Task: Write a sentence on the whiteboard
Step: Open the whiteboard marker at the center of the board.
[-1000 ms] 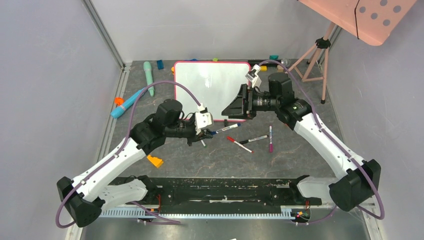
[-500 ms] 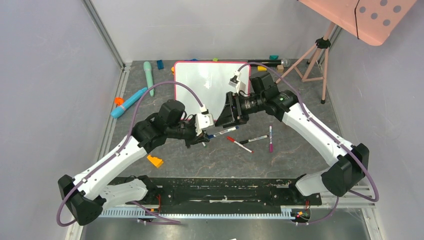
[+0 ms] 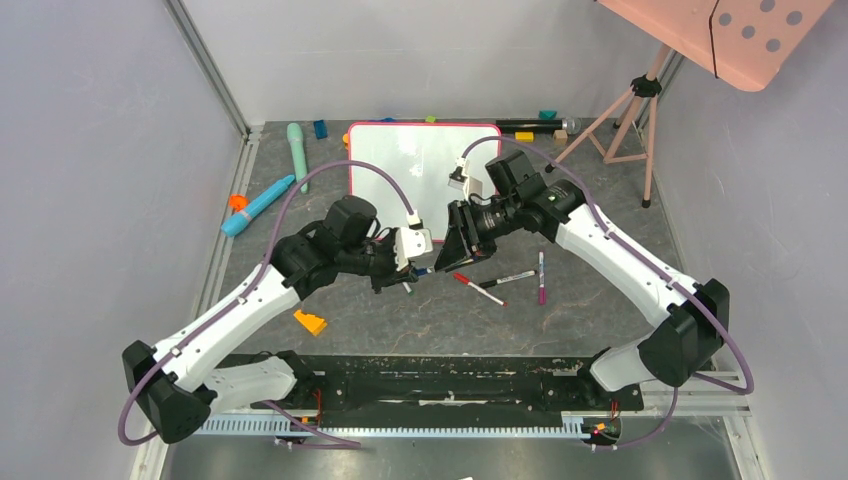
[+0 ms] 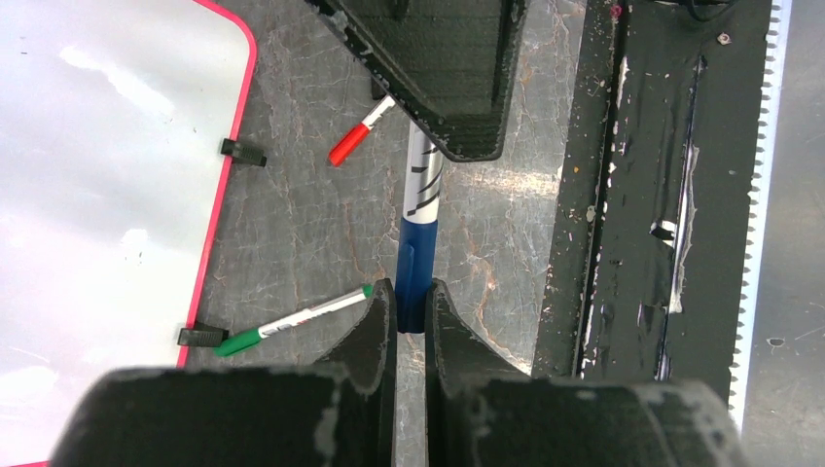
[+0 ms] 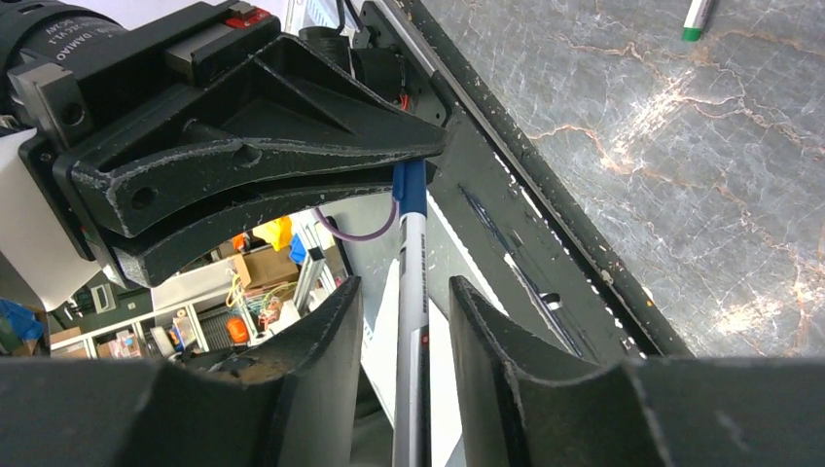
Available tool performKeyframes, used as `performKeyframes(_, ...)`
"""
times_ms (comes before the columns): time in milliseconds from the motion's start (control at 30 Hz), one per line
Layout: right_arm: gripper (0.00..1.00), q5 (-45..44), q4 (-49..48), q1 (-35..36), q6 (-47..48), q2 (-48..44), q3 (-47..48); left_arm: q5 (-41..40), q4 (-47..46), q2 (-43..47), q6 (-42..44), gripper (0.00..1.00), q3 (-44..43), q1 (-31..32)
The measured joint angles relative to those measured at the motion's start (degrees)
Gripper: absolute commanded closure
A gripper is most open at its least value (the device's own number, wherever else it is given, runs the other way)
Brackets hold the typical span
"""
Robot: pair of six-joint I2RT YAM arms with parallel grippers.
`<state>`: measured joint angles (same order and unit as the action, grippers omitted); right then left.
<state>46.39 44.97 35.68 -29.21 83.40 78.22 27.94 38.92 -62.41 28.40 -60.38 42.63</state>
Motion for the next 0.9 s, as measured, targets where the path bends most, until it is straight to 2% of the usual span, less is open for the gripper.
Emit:
performKeyframes(200,0.76,0.07,-0.39,0.37,-0.26,0.04,-0.02,0.0,0.0,-0.44,0.04,0.98,-0.02,0.0)
performKeyframes(300,0.63,0.0,-0.48,0.37,-0.7,0.04,-0.17,0.04,0.0,-0.5,0.02,0.98,-0.04,0.0)
performKeyframes(633,0.68,0.26,-2.69,0.5,-2.23,0.02,-1.11,0.13,-0.26,-0.68,-0.04,0.98,-0.04,0.0)
performKeyframes(733,0.73,0.26,-2.91,0.52,-2.34,0.02,-1.22,0.13,-0.24,-0.7,-0.11,0.98,-0.04,-0.02)
performKeyframes(800,0.72,0.11,-2.93,0.52,-2.43,0.02,-1.22,0.15,-0.24,-0.7,-0.24,0.98,-0.04,-0.02)
performKeyframes(900,0.58,0.07,-2.93,0.52,-2.62,0.02,-1.36,0.13,-0.24,-0.7,-0.42,0.98,-0.04,-0.02)
